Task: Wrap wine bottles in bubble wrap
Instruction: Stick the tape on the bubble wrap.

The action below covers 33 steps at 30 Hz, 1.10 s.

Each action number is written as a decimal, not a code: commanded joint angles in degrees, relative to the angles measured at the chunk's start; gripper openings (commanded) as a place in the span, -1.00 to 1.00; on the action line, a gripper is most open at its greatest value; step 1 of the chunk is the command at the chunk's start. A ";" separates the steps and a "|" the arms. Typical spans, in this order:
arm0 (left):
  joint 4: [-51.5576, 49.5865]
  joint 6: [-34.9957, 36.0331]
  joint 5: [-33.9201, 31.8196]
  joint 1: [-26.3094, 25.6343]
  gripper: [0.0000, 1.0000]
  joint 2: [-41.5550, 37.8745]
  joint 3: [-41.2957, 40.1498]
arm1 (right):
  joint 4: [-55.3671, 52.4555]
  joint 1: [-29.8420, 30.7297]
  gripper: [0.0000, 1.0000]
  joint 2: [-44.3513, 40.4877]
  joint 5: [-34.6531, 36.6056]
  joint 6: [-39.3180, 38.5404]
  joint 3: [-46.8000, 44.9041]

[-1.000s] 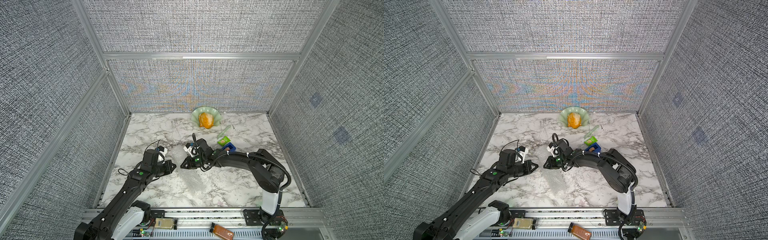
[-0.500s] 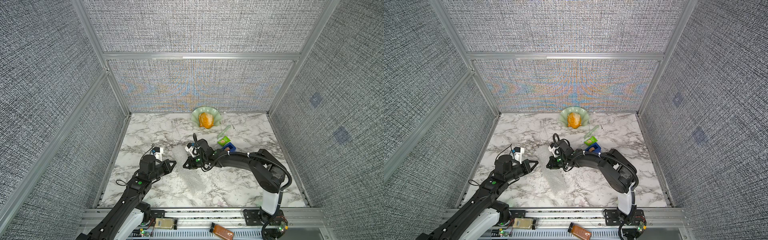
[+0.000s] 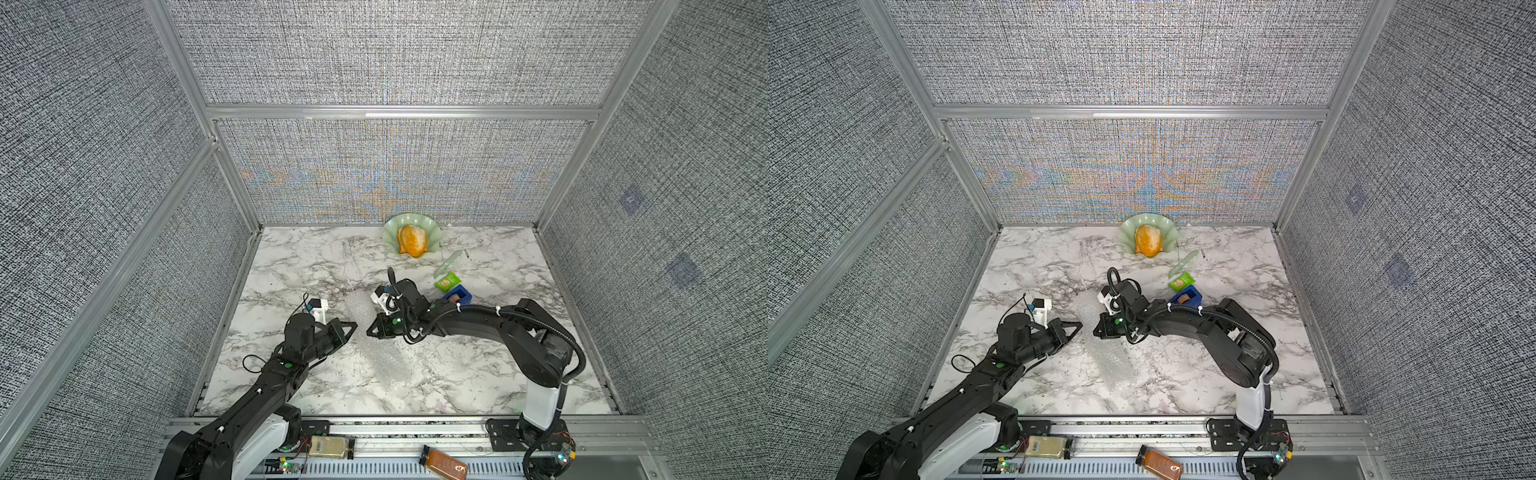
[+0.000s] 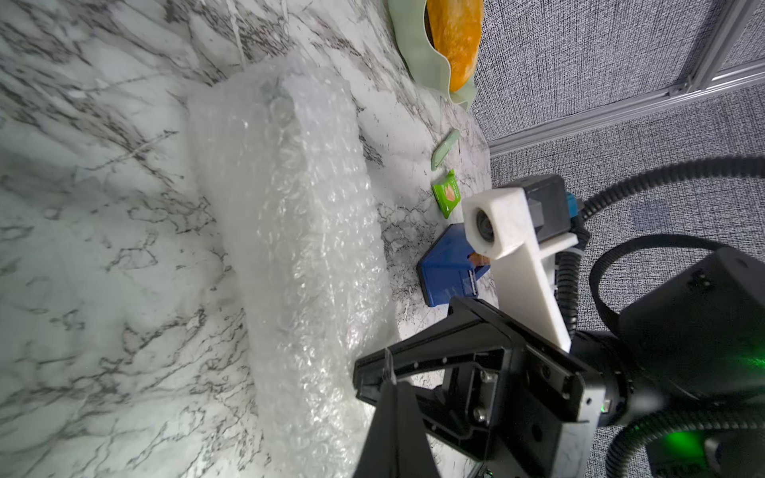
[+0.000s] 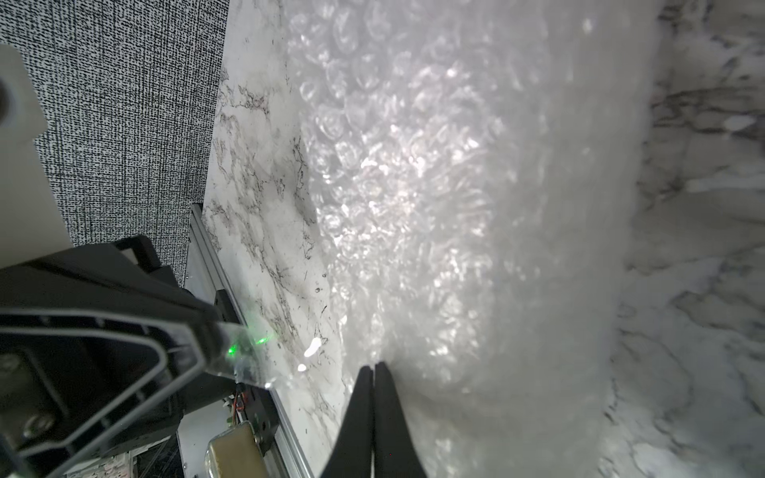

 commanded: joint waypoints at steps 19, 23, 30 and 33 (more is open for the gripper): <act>5.73 -0.84 1.86 0.02 -1.00 8.89 0.80 | -3.93 0.07 -1.00 -0.95 2.51 0.83 -1.94; 3.07 1.59 0.54 0.02 -1.00 8.67 -0.01 | -3.80 0.07 -1.00 -1.04 2.51 0.98 -1.82; 4.18 3.18 1.17 0.02 -1.00 12.63 -0.53 | -3.72 0.07 -1.00 -0.95 2.34 1.06 -1.68; 1.56 4.95 0.02 0.03 -1.00 12.11 0.39 | -4.04 0.07 -1.00 -1.58 2.67 0.94 -1.69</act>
